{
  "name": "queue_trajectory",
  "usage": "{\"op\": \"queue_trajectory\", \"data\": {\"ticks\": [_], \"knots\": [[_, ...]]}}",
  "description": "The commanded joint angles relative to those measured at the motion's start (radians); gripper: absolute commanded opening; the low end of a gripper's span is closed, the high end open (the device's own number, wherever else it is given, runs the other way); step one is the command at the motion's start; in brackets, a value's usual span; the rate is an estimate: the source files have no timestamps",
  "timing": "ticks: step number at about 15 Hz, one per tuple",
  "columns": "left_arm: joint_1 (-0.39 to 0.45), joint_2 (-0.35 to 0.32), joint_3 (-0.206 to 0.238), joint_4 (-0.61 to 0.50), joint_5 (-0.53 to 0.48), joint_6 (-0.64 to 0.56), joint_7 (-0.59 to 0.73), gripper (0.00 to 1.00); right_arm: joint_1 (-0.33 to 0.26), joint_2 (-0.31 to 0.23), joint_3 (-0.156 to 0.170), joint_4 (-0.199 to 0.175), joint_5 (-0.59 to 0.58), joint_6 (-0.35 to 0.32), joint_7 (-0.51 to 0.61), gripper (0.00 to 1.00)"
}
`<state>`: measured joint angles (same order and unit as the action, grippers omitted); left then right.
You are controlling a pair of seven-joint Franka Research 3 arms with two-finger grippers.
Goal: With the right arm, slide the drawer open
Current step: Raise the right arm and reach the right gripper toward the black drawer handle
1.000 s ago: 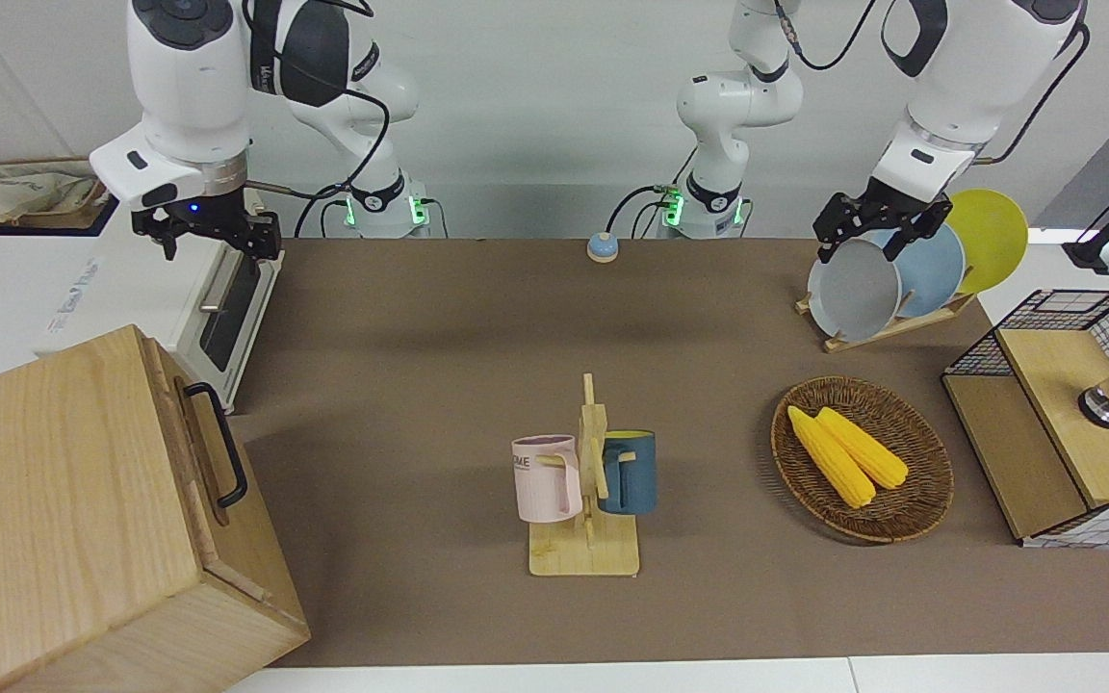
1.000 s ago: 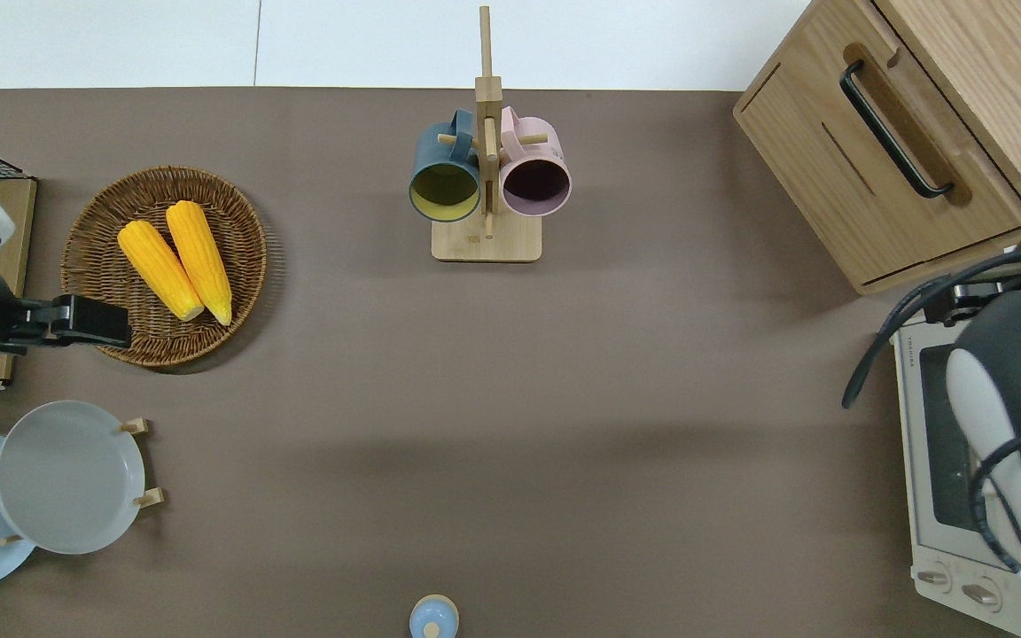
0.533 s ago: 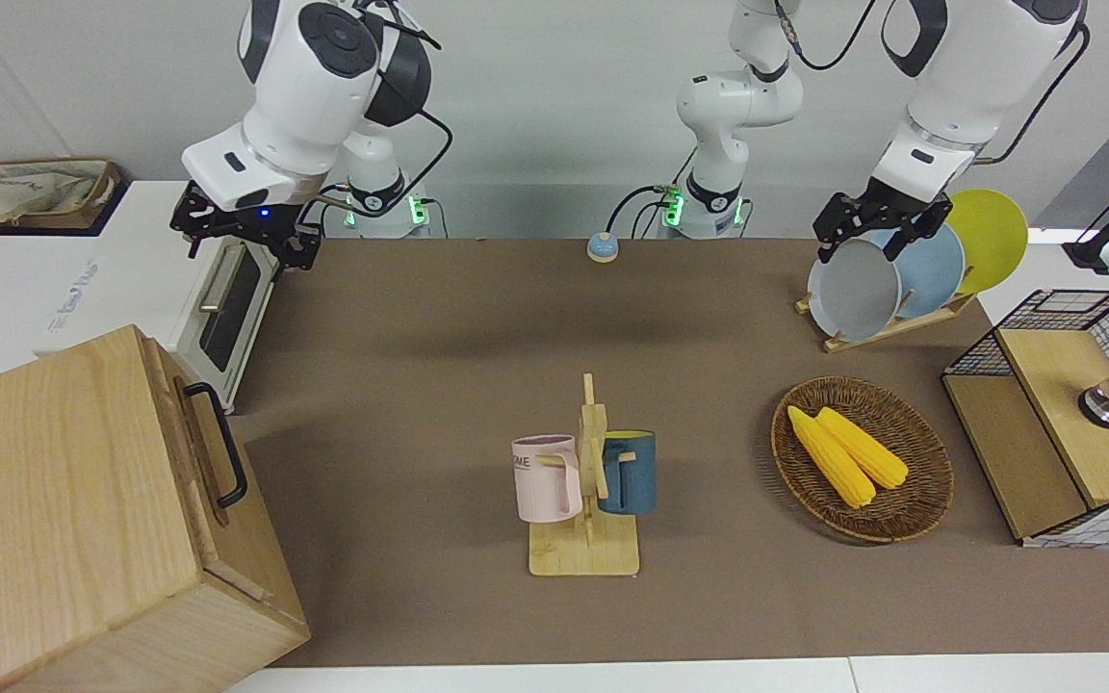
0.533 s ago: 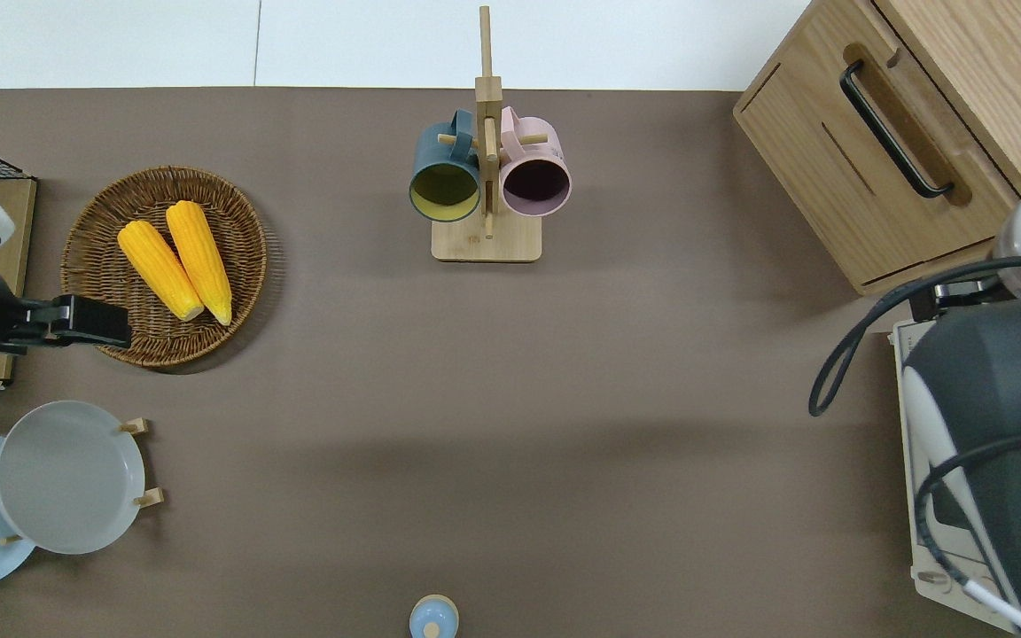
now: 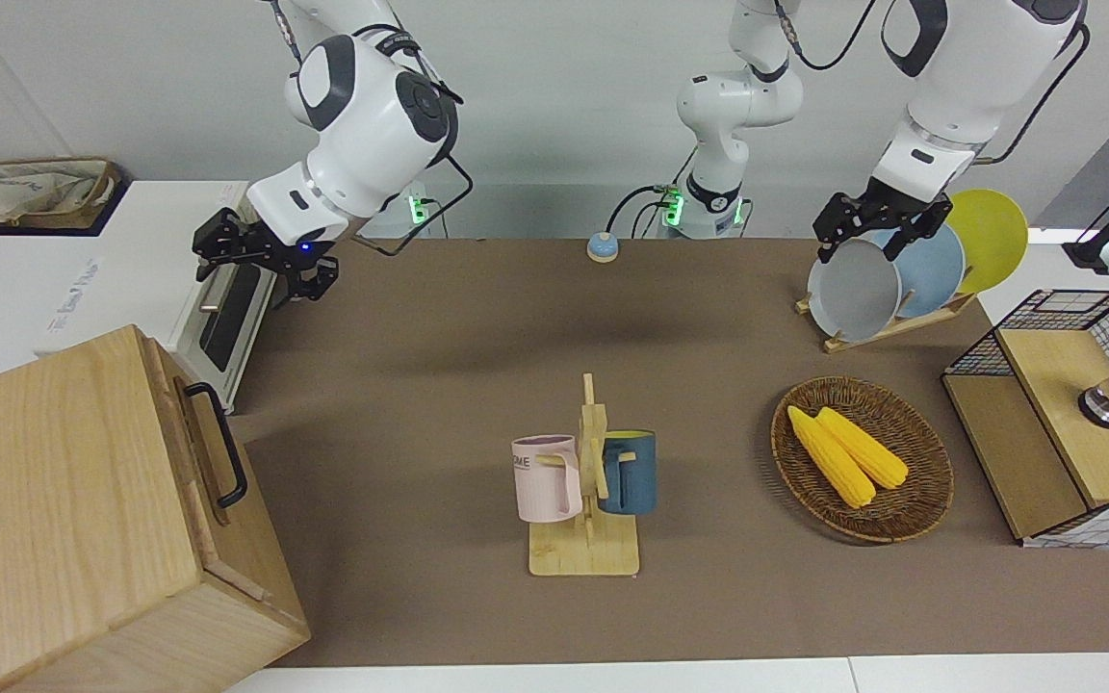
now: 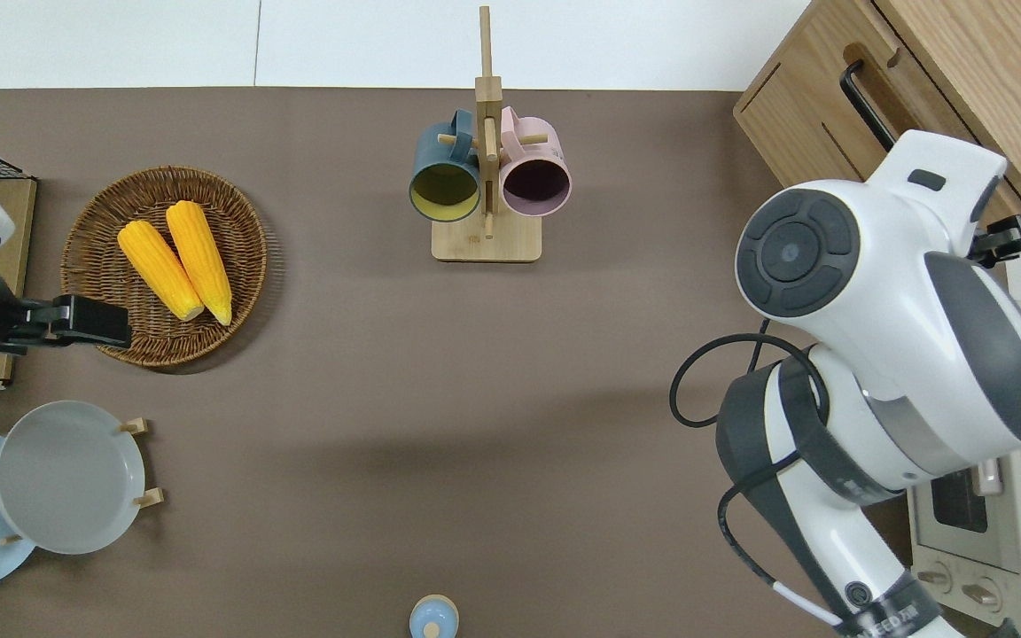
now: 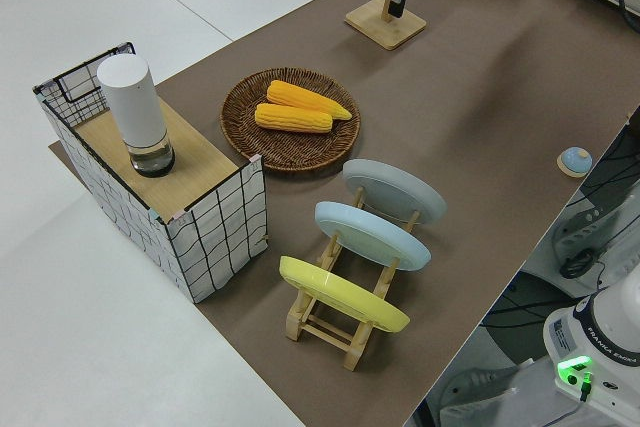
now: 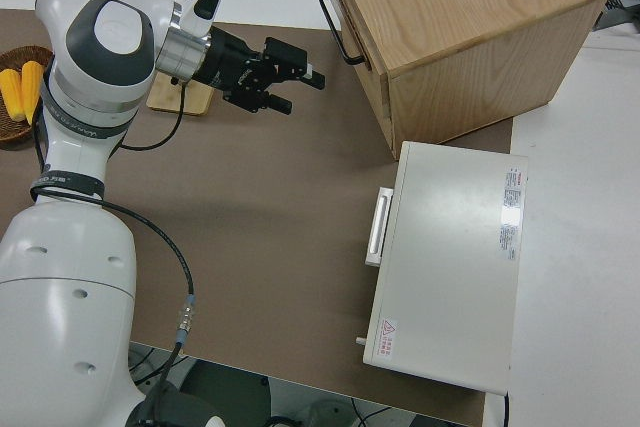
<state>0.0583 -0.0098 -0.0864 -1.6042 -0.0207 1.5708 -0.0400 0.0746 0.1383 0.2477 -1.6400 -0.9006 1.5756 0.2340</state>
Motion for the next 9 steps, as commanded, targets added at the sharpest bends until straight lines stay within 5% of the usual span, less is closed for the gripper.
{"op": "queue_trajectory", "data": {"ticks": [1, 6, 9], "knots": [[-0.005, -0.010, 0.005, -0.005, 0.012, -0.012, 0.008, 1.00, 0.002, 0.017, 0.008, -0.049, -0.138, 0.081, 0.019, 0.983], [-0.005, -0.010, 0.004, -0.005, 0.012, -0.012, 0.006, 1.00, 0.017, 0.035, 0.008, -0.139, -0.348, 0.161, 0.051, 0.983], [-0.005, -0.010, 0.005, -0.005, 0.012, -0.012, 0.008, 1.00, 0.028, 0.064, 0.008, -0.161, -0.437, 0.168, 0.099, 0.983]]}}
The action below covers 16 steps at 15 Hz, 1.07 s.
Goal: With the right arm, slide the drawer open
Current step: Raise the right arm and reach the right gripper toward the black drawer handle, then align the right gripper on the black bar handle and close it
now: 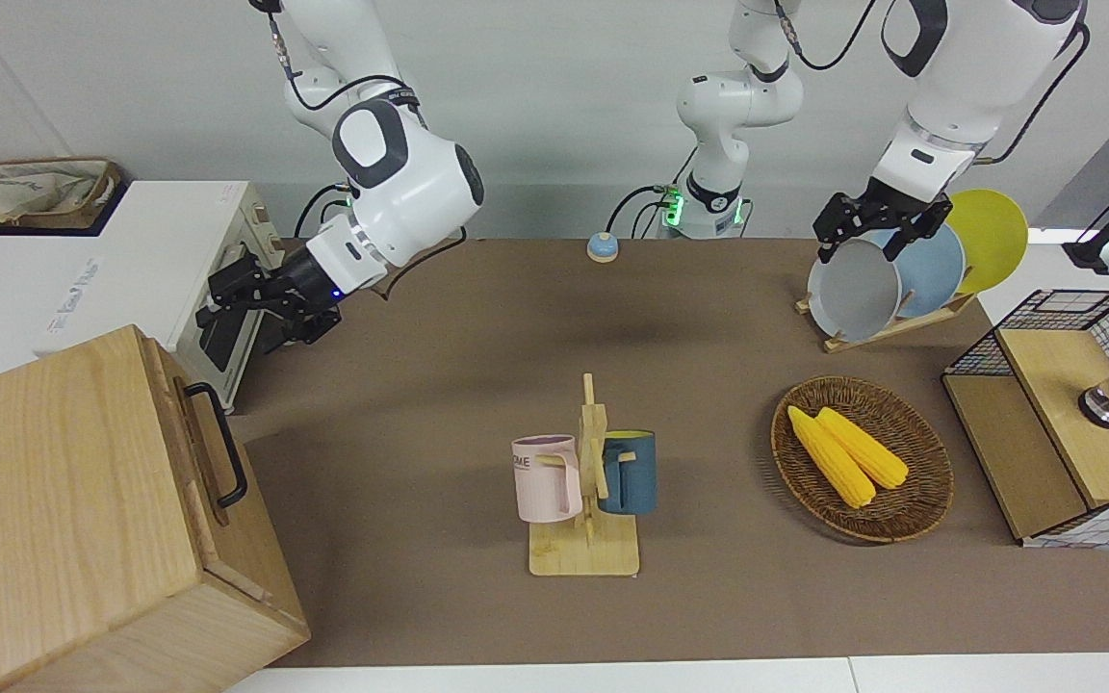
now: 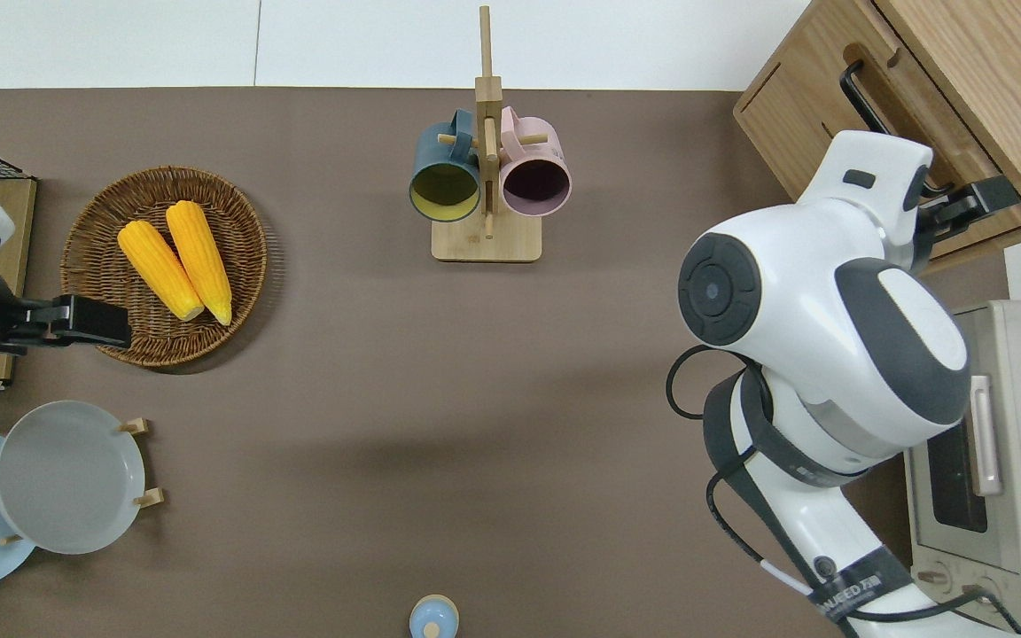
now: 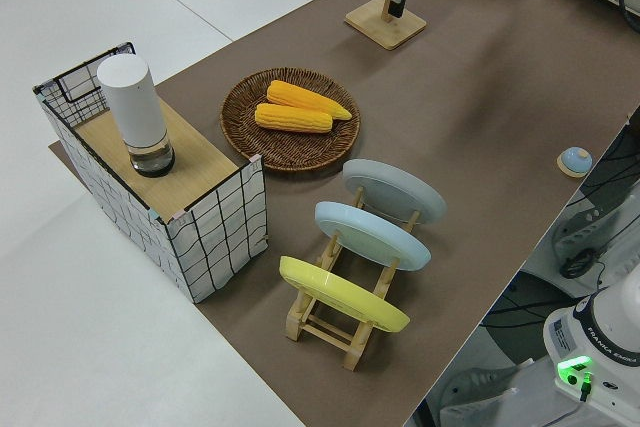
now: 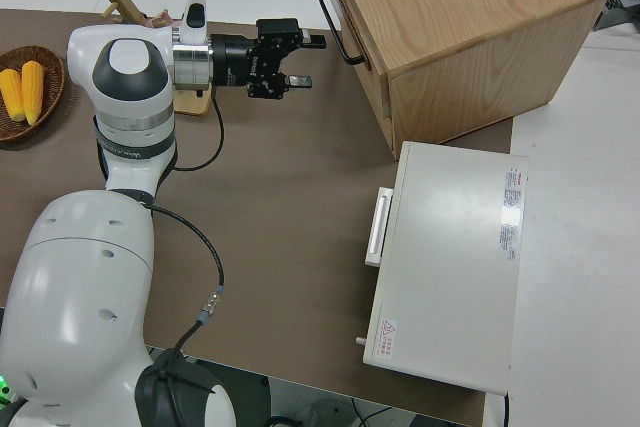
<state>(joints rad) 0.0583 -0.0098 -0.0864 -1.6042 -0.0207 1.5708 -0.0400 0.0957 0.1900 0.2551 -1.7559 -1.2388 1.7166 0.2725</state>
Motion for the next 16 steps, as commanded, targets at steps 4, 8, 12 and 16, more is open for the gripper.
{"op": "queue_trajectory", "data": {"ticks": [4, 8, 12, 16], "knots": [[-0.005, -0.010, 0.005, -0.005, 0.012, -0.012, 0.008, 1.00, 0.006, 0.046, 0.001, -0.077, -0.263, 0.038, 0.128, 0.981], [-0.005, -0.010, 0.005, -0.005, 0.012, -0.012, 0.006, 1.00, -0.004, 0.081, 0.000, -0.076, -0.387, 0.052, 0.175, 0.981], [-0.005, -0.010, 0.005, -0.005, 0.012, -0.012, 0.006, 1.00, -0.004, 0.126, -0.003, -0.068, -0.445, 0.052, 0.246, 0.979], [-0.006, -0.010, 0.005, -0.005, 0.012, -0.012, 0.006, 1.00, -0.005, 0.155, -0.003, -0.068, -0.564, 0.052, 0.241, 0.979]]}}
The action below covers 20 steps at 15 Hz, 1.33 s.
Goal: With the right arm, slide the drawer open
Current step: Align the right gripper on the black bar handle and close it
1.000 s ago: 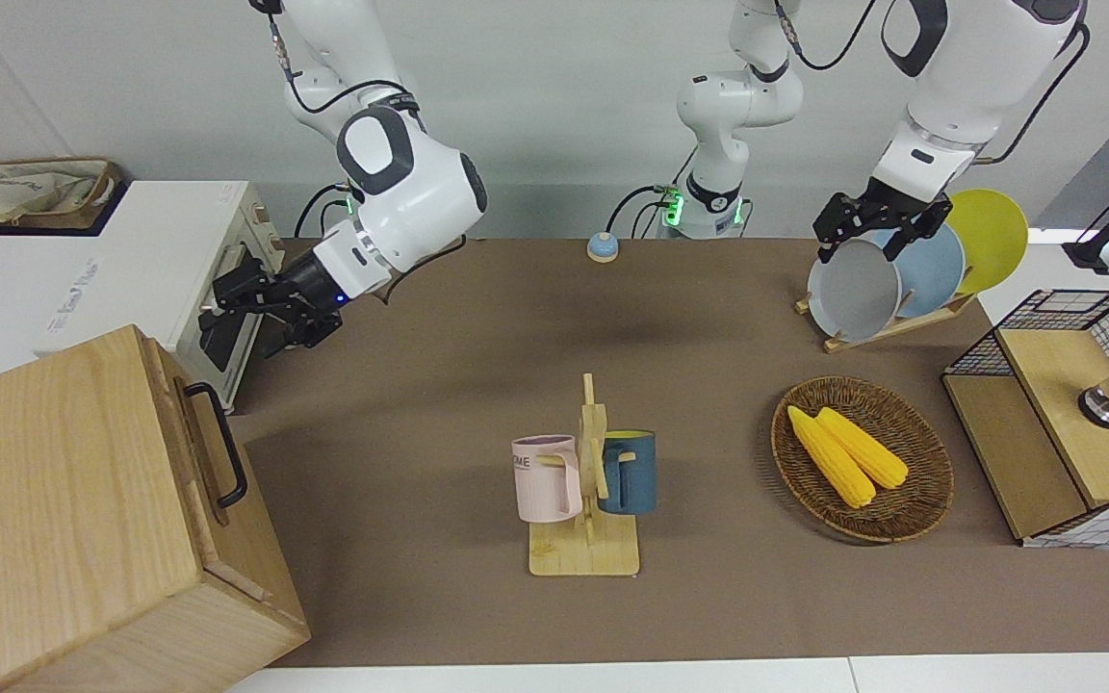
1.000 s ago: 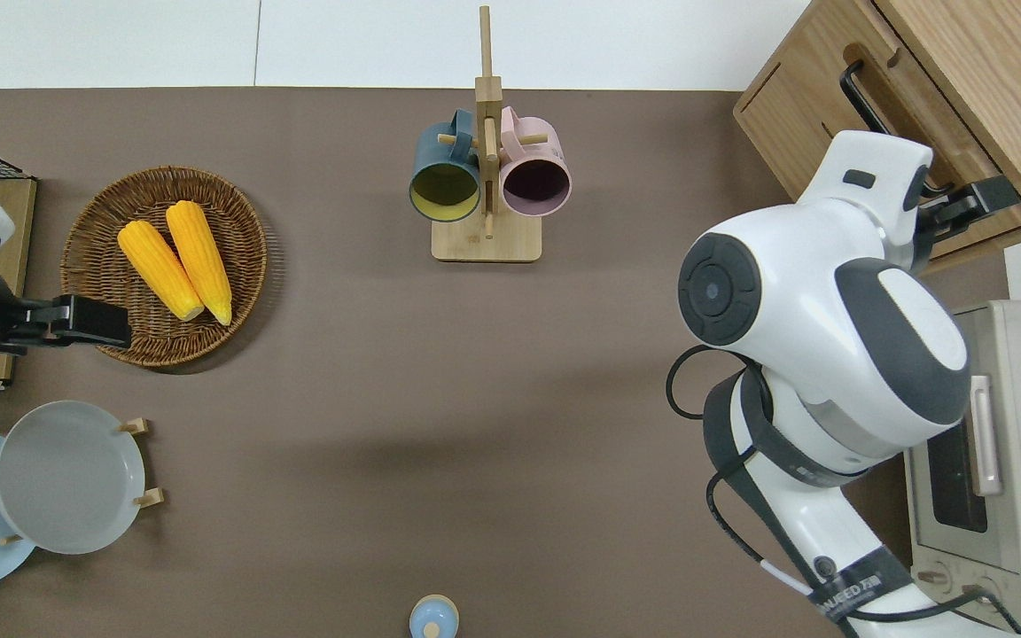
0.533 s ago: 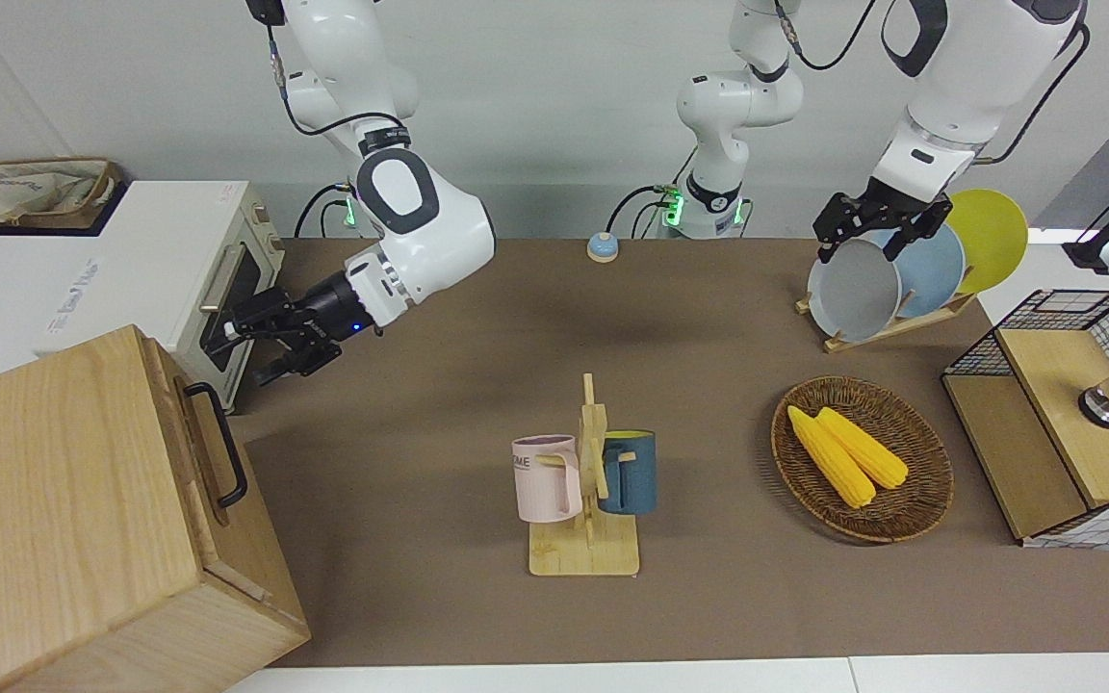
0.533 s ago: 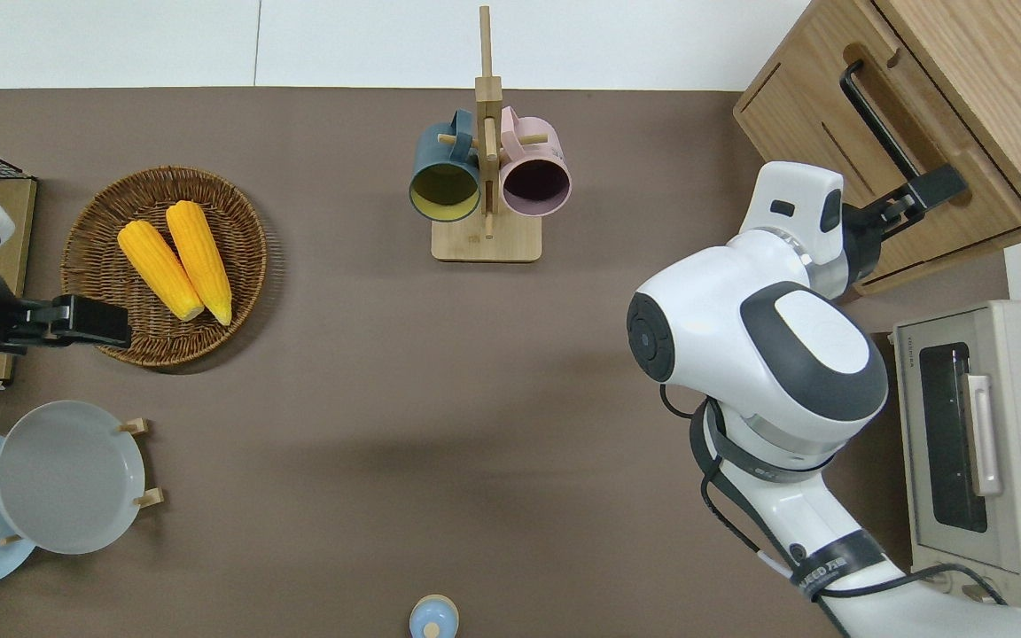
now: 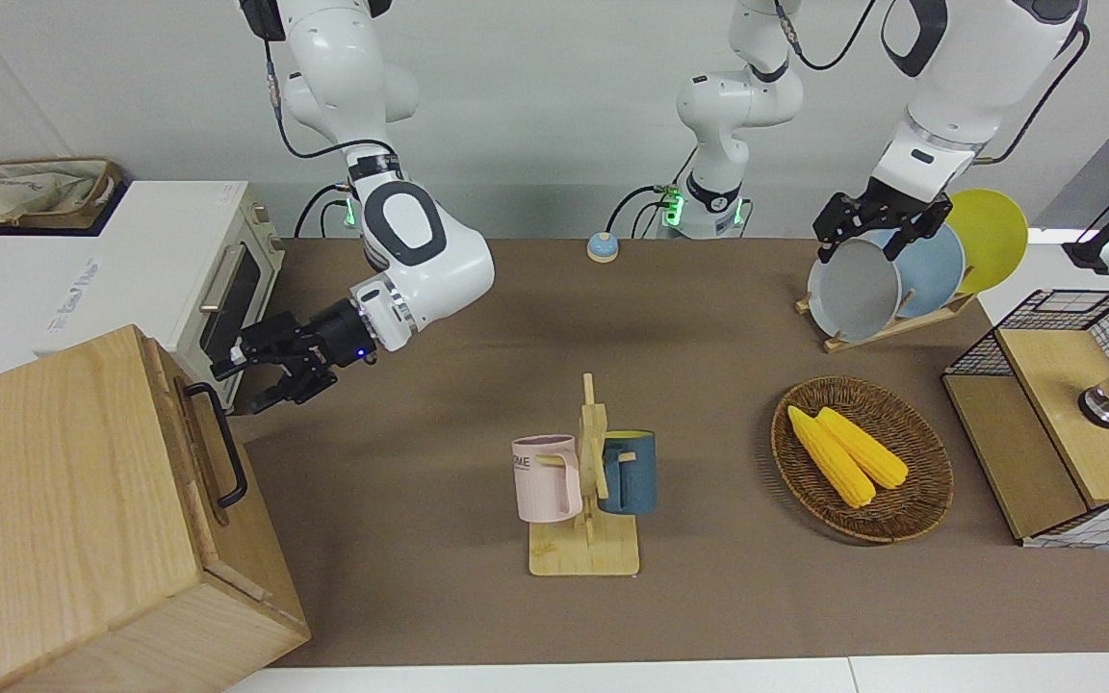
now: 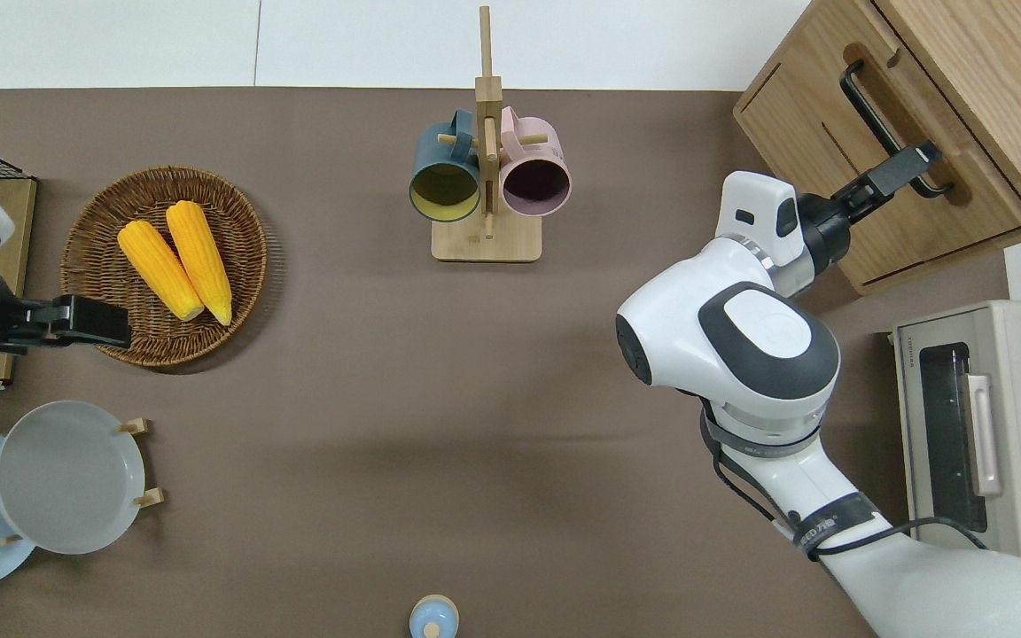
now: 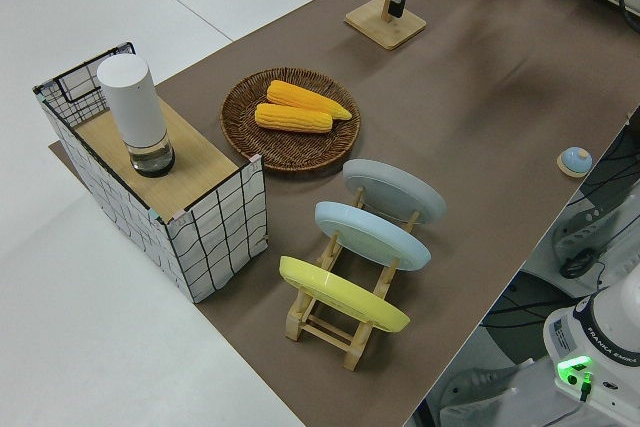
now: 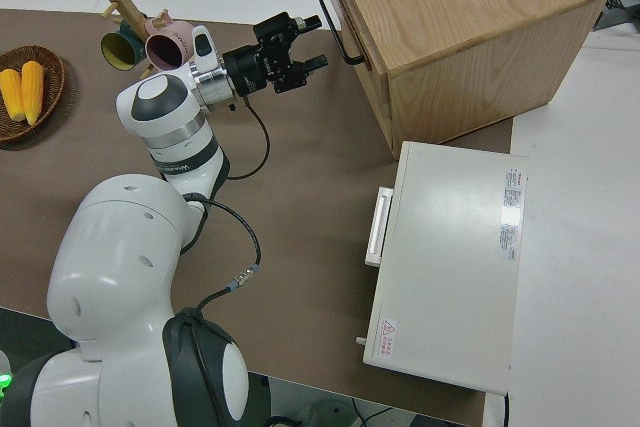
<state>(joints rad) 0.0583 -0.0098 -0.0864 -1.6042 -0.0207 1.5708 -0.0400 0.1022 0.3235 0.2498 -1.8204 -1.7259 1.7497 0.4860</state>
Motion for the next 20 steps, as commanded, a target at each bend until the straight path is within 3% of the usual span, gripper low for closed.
{"op": "queue_trajectory", "data": {"ticks": [1, 4, 7, 15, 20], "knots": [[-0.005, -0.010, 0.005, -0.005, 0.012, -0.012, 0.006, 1.00, -0.010, 0.031, 0.000, -0.004, -0.081, 0.019, 0.028, 0.979], [-0.006, -0.010, 0.004, -0.005, 0.012, -0.012, 0.006, 1.00, -0.009, 0.063, -0.006, 0.007, -0.110, 0.031, 0.029, 0.979], [-0.005, -0.010, 0.004, -0.005, 0.012, -0.012, 0.008, 1.00, -0.015, 0.072, -0.035, 0.029, -0.132, 0.100, 0.028, 0.979], [-0.005, -0.010, 0.005, -0.005, 0.012, -0.012, 0.008, 1.00, 0.001, 0.147, -0.049, 0.185, -0.132, 0.119, -0.003, 0.979], [-0.005, -0.010, 0.004, -0.005, 0.012, -0.012, 0.008, 1.00, 0.002, 0.152, -0.049, 0.190, -0.130, 0.117, 0.000, 0.971]]}}
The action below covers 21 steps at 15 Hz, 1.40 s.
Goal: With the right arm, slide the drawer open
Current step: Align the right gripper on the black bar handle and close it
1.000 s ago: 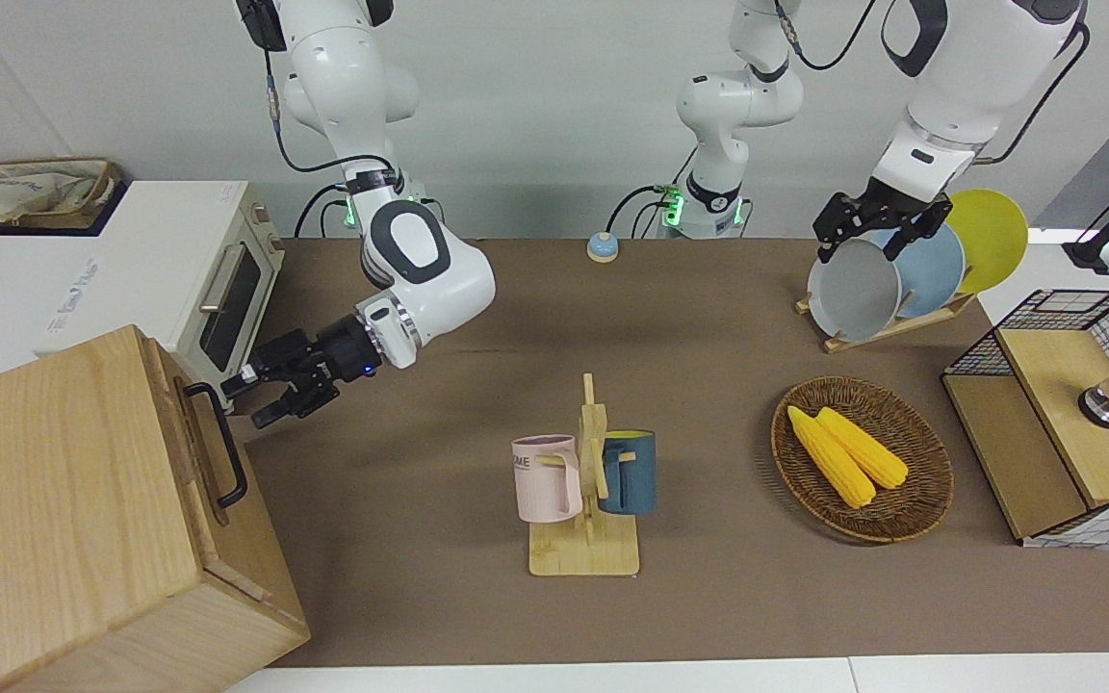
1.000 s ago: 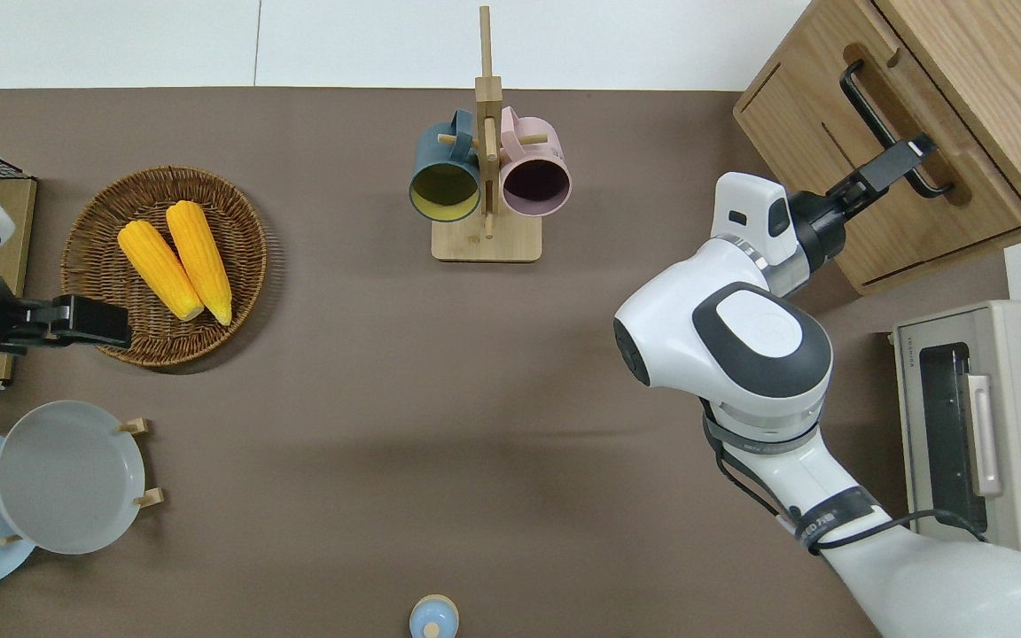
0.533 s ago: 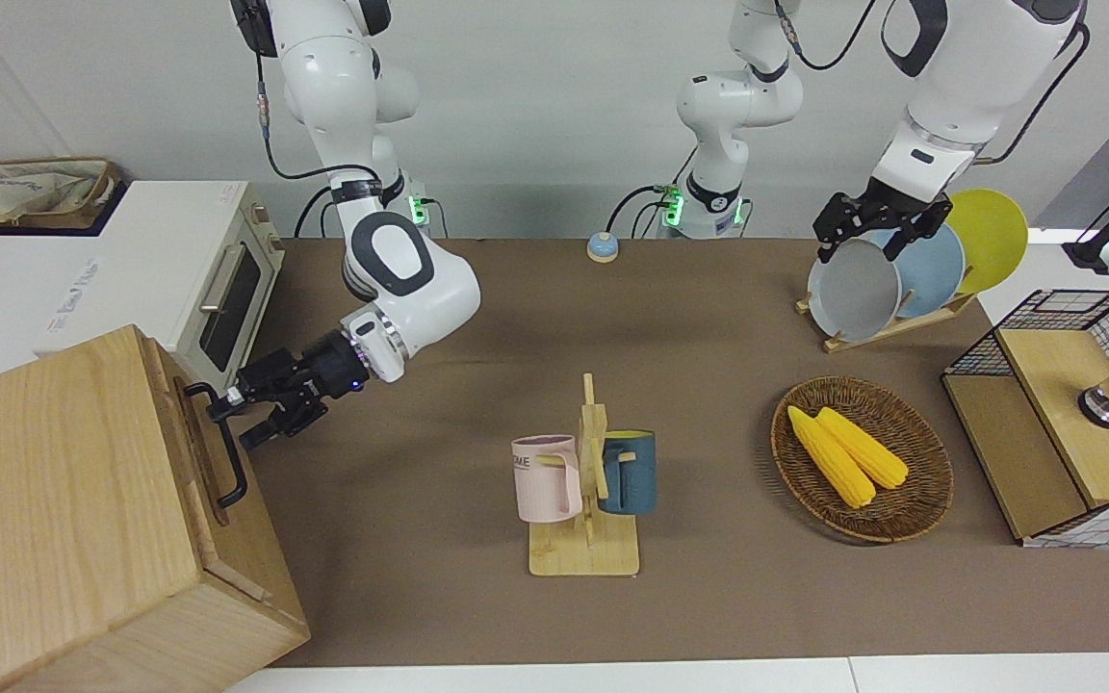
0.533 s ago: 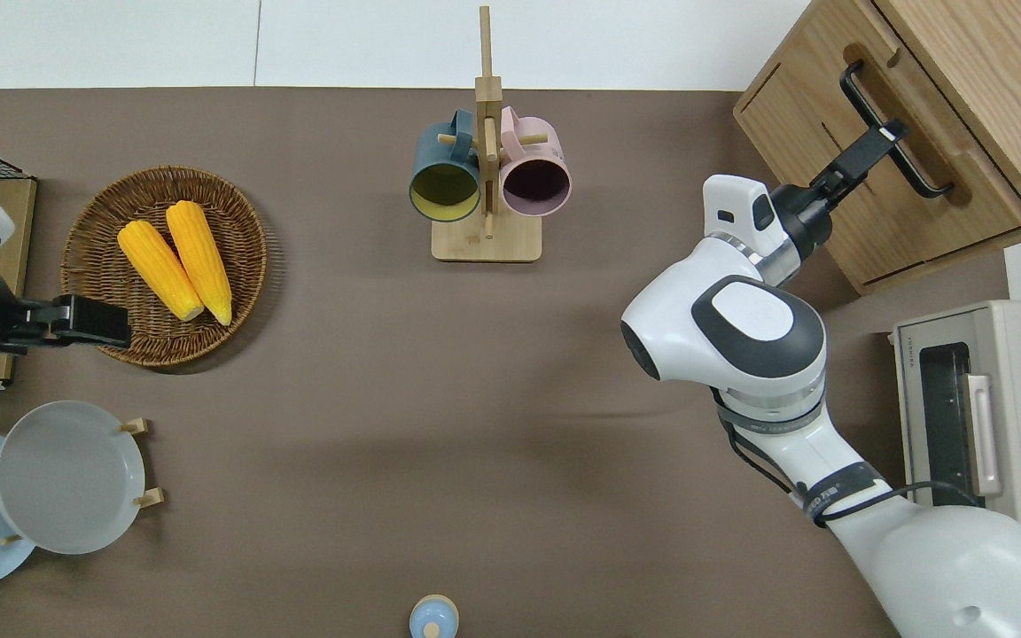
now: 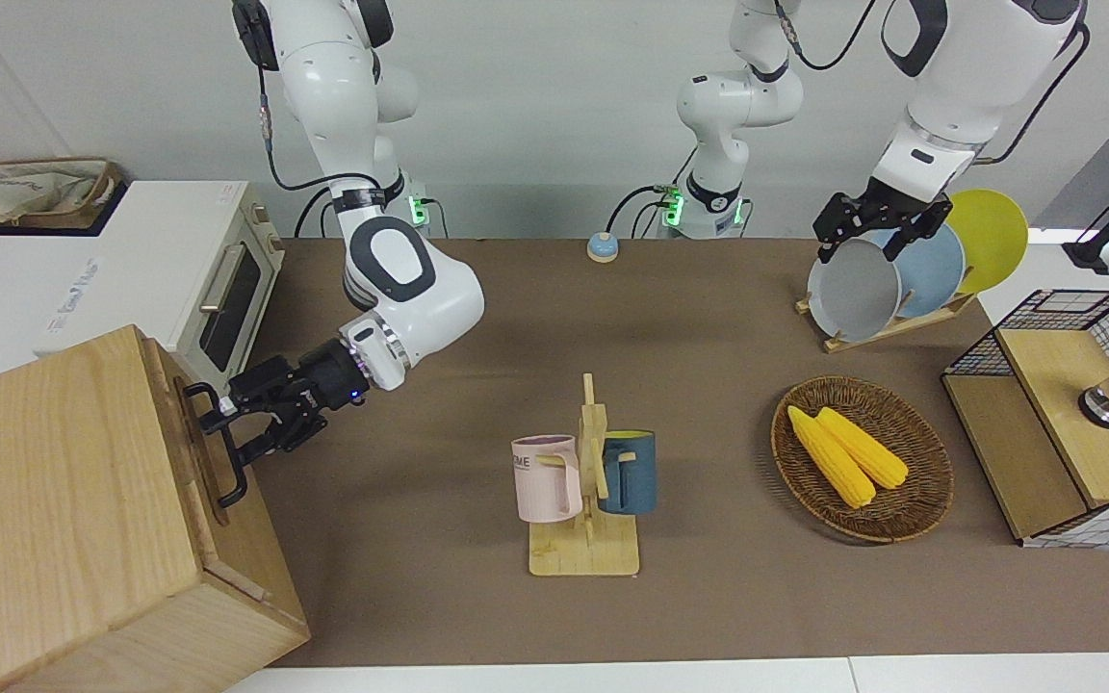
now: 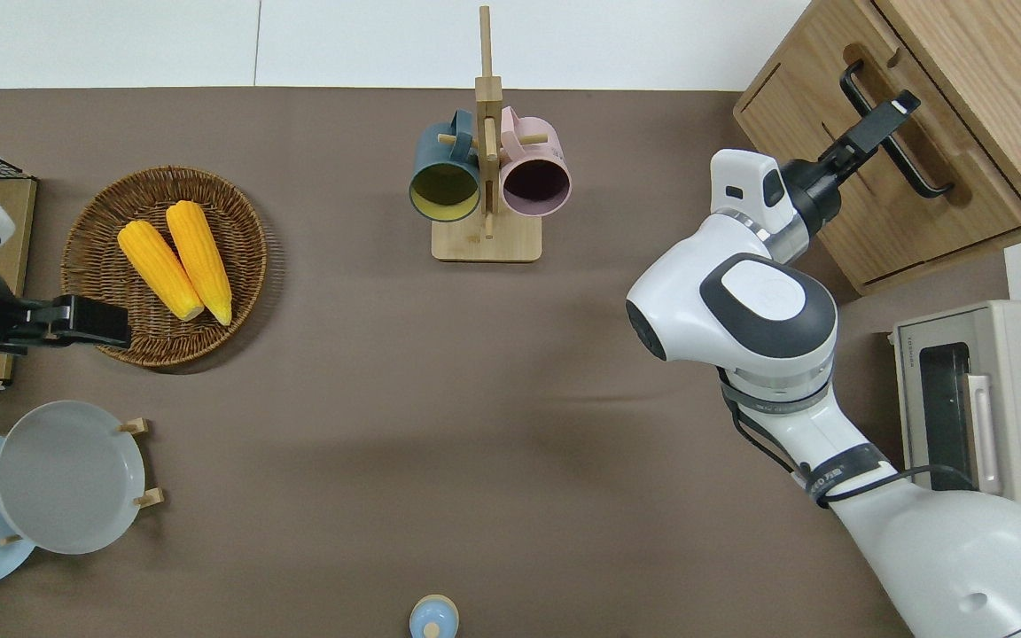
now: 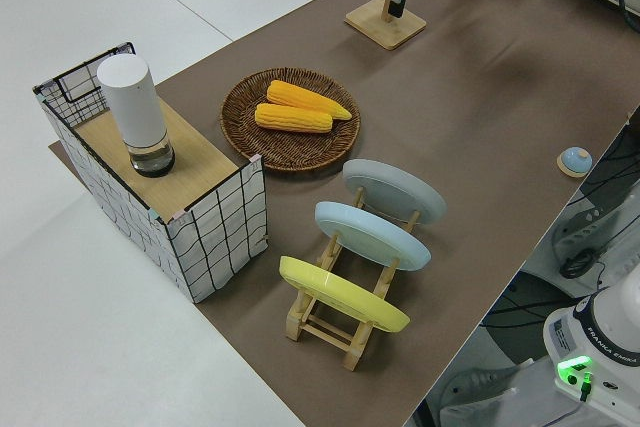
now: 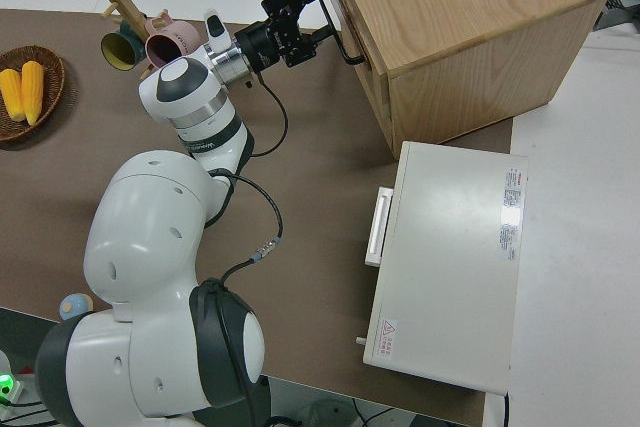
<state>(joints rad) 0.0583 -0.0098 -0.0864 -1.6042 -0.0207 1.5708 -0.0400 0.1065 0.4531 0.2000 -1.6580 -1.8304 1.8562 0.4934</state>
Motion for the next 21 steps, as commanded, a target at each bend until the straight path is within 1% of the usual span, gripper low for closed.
{"op": "queue_trajectory", "data": {"ticks": [1, 2, 4, 5, 6, 7, 10, 14, 17, 19, 21], "knots": [[-0.005, -0.010, 0.004, -0.005, 0.011, -0.012, 0.008, 1.00, -0.001, 0.024, 0.001, 0.027, -0.023, 0.011, -0.007, 0.952], [-0.006, -0.010, 0.004, -0.005, 0.011, -0.012, 0.006, 1.00, 0.004, 0.025, 0.001, 0.027, -0.020, 0.011, -0.007, 0.904], [-0.005, -0.010, 0.004, -0.005, 0.011, -0.012, 0.008, 1.00, 0.006, 0.032, 0.001, 0.026, -0.018, -0.002, -0.007, 0.735], [-0.006, -0.010, 0.004, -0.005, 0.011, -0.012, 0.006, 1.00, 0.006, 0.032, 0.001, 0.027, -0.015, -0.005, -0.007, 0.629], [-0.005, -0.010, 0.005, -0.005, 0.011, -0.012, 0.008, 1.00, 0.006, 0.033, 0.001, 0.027, -0.015, -0.006, -0.007, 0.547], [-0.005, -0.010, 0.005, -0.005, 0.011, -0.012, 0.006, 1.00, 0.006, 0.033, 0.001, 0.027, -0.015, -0.006, -0.004, 0.490], [-0.005, -0.012, 0.004, -0.005, 0.011, -0.012, 0.008, 1.00, 0.006, 0.033, 0.001, 0.026, 0.005, -0.008, 0.000, 0.441], [-0.005, -0.012, 0.005, -0.005, 0.011, -0.012, 0.008, 1.00, 0.006, 0.038, 0.001, 0.024, 0.010, -0.012, 0.002, 0.297], [-0.005, -0.012, 0.005, -0.005, 0.011, -0.014, 0.006, 1.00, 0.016, 0.041, 0.001, 0.024, 0.011, -0.028, 0.004, 0.188], [-0.005, -0.012, 0.004, -0.005, 0.011, -0.014, 0.008, 1.00, 0.018, 0.041, 0.001, 0.023, 0.011, -0.032, 0.004, 0.132], [-0.005, -0.010, 0.005, -0.005, 0.011, -0.012, 0.006, 1.00, 0.018, 0.042, 0.001, 0.023, 0.013, -0.032, 0.004, 0.121]]}}
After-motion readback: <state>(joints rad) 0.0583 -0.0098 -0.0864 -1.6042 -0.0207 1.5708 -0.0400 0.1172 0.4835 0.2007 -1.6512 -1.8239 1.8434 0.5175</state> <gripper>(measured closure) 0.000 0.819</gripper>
